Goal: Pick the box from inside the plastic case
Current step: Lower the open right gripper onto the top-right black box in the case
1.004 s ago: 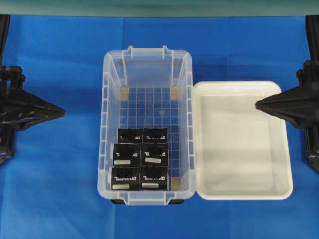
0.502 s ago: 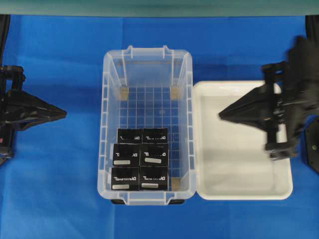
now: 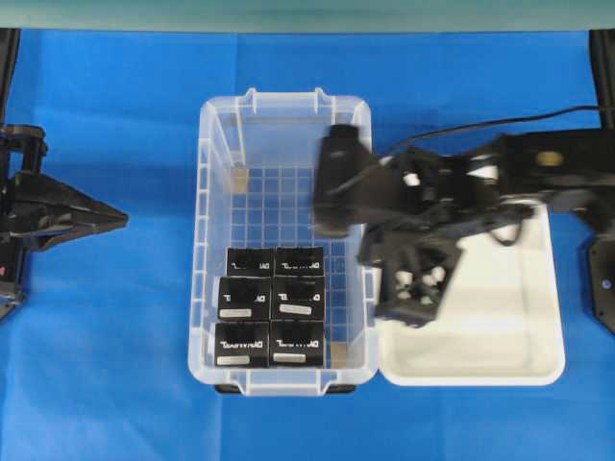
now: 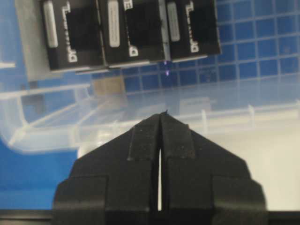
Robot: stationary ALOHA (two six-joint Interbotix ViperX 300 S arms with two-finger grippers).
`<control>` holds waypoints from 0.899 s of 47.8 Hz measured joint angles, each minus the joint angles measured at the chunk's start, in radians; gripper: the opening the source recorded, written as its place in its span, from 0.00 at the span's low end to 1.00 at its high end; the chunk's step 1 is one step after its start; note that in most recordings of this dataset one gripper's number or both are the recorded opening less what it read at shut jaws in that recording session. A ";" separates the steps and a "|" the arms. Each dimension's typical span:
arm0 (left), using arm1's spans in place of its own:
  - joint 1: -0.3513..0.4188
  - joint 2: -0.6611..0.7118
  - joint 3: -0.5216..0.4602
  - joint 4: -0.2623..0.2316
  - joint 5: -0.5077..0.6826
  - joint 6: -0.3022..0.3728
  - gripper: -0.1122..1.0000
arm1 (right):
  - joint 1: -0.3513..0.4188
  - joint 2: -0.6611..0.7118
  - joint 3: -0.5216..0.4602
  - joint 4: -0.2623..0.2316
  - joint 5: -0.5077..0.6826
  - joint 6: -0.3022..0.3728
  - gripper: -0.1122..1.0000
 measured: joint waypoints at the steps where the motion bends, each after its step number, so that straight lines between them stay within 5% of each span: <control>1: 0.000 -0.002 -0.002 -0.002 0.000 0.000 0.05 | 0.000 0.017 -0.014 0.000 0.008 -0.009 0.08; 16: 0.003 -0.002 -0.002 -0.002 0.000 0.000 0.05 | 0.002 0.193 -0.187 0.002 0.115 -0.061 0.09; 28: 0.003 -0.003 -0.002 0.000 0.005 0.002 0.05 | 0.000 0.242 -0.218 0.003 0.132 -0.063 0.17; 35: 0.005 -0.002 -0.002 -0.002 0.014 0.000 0.05 | 0.002 0.258 -0.225 0.009 0.129 -0.074 0.35; 43: 0.006 -0.003 -0.002 0.000 0.017 0.002 0.05 | 0.002 0.261 -0.229 0.032 0.121 -0.112 0.80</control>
